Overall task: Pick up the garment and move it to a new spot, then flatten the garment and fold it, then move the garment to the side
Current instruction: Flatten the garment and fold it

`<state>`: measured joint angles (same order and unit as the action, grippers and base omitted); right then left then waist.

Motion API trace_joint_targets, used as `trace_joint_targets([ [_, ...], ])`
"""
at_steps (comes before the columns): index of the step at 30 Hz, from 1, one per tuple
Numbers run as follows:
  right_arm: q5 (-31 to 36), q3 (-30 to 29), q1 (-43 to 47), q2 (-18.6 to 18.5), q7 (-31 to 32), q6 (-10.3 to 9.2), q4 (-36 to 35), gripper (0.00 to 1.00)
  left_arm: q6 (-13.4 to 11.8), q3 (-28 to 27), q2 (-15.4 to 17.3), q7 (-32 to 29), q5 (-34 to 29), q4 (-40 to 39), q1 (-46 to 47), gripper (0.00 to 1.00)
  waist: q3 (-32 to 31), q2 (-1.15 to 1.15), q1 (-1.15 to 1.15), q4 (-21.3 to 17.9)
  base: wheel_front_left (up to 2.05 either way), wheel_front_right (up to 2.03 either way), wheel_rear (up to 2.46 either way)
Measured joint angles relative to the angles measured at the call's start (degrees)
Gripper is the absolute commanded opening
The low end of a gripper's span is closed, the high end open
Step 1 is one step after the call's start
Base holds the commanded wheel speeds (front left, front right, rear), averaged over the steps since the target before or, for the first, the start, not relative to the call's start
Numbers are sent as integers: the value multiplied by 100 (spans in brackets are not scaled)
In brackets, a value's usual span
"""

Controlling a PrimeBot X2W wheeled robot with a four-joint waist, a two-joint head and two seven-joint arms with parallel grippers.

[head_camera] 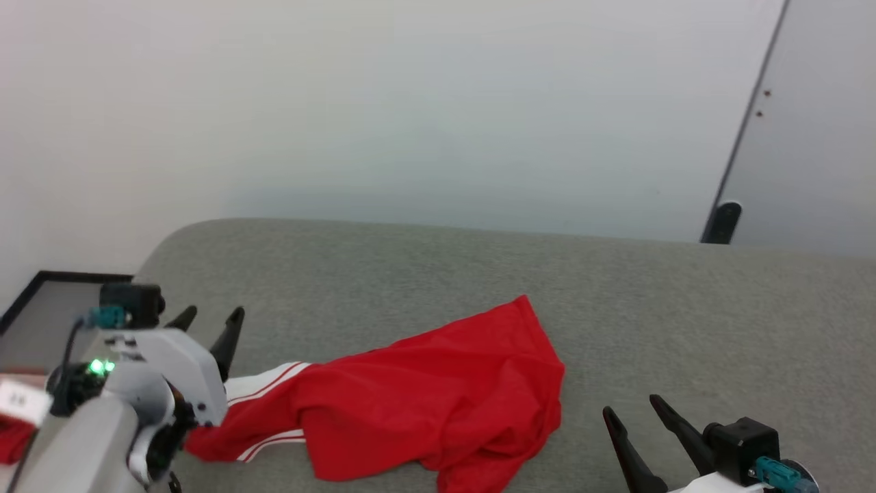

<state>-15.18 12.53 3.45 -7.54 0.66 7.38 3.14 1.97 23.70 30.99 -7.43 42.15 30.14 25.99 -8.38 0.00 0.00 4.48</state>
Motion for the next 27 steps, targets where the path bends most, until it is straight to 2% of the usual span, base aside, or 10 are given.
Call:
trace_joint_targets([
  [3,-76,49,-2,-21,214,0,2,100,-51,-23,-29,588,-120,-256,-285,100,-27,0,0,146,0,0,0],
  [10,-252,124,-121,-147,905,0,69,100,-403,-267,-145,1656,-211,-559,-968,100,-16,0,0,494,0,0,0],
  [14,-382,97,-225,-227,1527,0,154,100,-555,-321,-339,1915,-134,-619,-1266,100,19,0,0,739,0,0,0],
  [21,-570,-69,-478,-343,2451,0,357,100,-541,-156,-748,2037,-136,-666,-1349,100,119,0,0,1280,0,0,0],
  [27,-481,-103,-728,-377,3048,0,713,100,-500,-20,-951,2152,-311,-604,-1246,100,240,0,0,1781,0,0,0],
])
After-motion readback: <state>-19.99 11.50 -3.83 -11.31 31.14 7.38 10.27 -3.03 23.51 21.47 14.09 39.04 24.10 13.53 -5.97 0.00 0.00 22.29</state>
